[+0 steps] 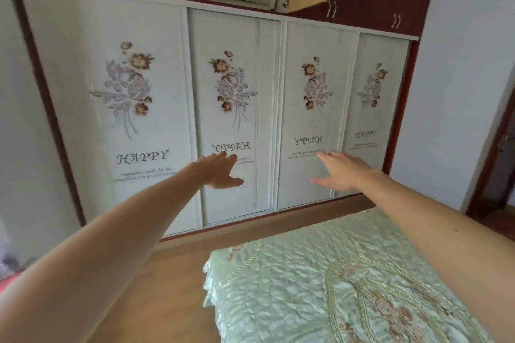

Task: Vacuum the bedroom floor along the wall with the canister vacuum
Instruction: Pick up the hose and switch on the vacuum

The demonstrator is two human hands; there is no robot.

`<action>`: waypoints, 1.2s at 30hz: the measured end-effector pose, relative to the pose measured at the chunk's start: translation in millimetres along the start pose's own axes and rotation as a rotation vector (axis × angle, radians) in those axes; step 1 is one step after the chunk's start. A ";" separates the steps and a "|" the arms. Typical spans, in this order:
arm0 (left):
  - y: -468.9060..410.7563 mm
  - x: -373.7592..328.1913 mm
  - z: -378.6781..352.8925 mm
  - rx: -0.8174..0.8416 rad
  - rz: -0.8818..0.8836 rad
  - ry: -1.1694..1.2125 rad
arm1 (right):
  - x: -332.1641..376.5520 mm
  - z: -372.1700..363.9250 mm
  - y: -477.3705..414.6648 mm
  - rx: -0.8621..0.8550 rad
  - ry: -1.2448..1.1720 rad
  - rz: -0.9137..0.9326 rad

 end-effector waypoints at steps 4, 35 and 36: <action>39.3 73.1 -33.1 0.058 0.197 0.059 | 71.0 -3.8 -40.2 0.003 0.009 0.181; 272.1 234.7 -335.3 0.405 0.647 0.376 | 468.5 -214.3 -54.5 0.335 0.086 0.774; 274.9 231.3 -352.0 0.421 0.640 0.389 | 472.8 -231.0 -51.1 0.360 0.090 0.776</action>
Point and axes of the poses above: each hand's wrist, its own y-axis away from the middle knuckle, its own z-axis out of the back of the hand, x = y × z, the point moved 4 cm from there along -y, towards the middle knuckle, and after that the axes turned 13 degrees about x, right-handed, at the moved point
